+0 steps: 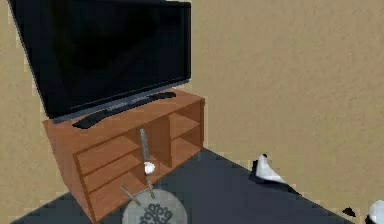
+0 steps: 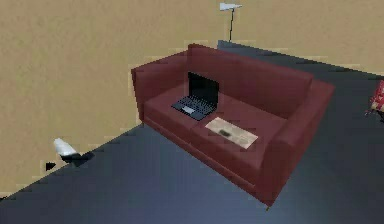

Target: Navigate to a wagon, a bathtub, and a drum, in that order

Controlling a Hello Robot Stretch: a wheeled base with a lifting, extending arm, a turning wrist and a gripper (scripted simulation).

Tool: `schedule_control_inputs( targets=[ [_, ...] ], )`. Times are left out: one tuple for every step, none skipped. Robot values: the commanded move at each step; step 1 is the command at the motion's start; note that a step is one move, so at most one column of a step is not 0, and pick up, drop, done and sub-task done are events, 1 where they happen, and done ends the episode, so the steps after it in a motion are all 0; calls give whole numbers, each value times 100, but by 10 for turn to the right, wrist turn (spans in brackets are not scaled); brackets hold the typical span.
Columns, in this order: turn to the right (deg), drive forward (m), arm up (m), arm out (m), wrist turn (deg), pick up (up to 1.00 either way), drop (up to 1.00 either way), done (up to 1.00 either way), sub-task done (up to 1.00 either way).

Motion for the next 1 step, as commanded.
schedule_control_inputs(
  targets=[
    [-180,0,0,0,0,0,0,0,0]
  ],
)
